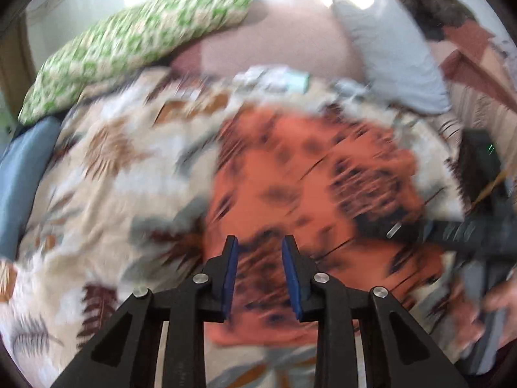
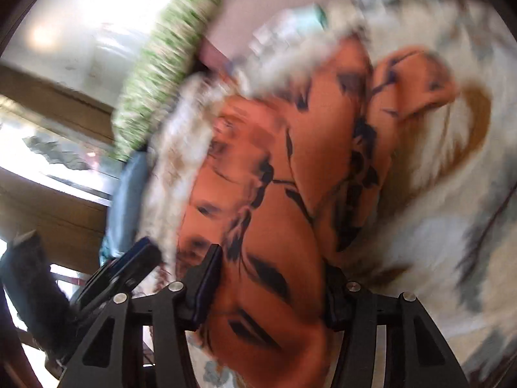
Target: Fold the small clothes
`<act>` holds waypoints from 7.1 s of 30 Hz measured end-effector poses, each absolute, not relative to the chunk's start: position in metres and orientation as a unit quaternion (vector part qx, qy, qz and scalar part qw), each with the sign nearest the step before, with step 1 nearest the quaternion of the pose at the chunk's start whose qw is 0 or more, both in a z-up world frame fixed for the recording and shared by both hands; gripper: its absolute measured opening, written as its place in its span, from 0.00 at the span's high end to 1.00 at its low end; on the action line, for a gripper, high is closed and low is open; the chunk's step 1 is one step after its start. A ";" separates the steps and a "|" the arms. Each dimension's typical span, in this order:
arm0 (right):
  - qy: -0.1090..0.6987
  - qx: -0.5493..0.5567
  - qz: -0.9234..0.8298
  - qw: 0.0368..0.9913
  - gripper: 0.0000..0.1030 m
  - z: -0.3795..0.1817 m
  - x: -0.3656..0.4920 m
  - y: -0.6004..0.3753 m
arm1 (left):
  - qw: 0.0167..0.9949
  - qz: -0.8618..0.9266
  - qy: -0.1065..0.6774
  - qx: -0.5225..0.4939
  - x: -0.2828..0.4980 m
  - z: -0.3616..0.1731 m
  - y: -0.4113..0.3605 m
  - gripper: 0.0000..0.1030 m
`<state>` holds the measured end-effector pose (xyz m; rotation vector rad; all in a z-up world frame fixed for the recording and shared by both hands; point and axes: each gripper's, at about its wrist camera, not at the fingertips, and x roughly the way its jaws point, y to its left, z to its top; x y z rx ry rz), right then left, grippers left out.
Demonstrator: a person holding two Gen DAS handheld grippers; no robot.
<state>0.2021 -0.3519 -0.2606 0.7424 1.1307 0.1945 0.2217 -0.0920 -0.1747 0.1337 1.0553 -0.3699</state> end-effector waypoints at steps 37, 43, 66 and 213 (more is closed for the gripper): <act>0.483 0.310 0.105 0.812 0.38 -0.258 0.226 -0.307 | 0.838 -0.194 0.511 -0.020 0.226 -0.213 -0.032 0.53; 0.498 0.393 0.074 0.769 0.35 -0.258 0.229 -0.351 | 0.870 -0.187 0.454 -0.045 0.229 -0.173 -0.010 0.49; 0.452 0.351 0.092 0.815 0.52 -0.241 0.270 -0.339 | 0.840 -0.135 0.519 -0.077 0.320 -0.225 -0.019 0.27; 0.510 0.272 0.168 0.798 0.57 -0.201 0.316 -0.223 | 0.862 -0.153 0.479 0.068 0.225 -0.220 -0.007 0.00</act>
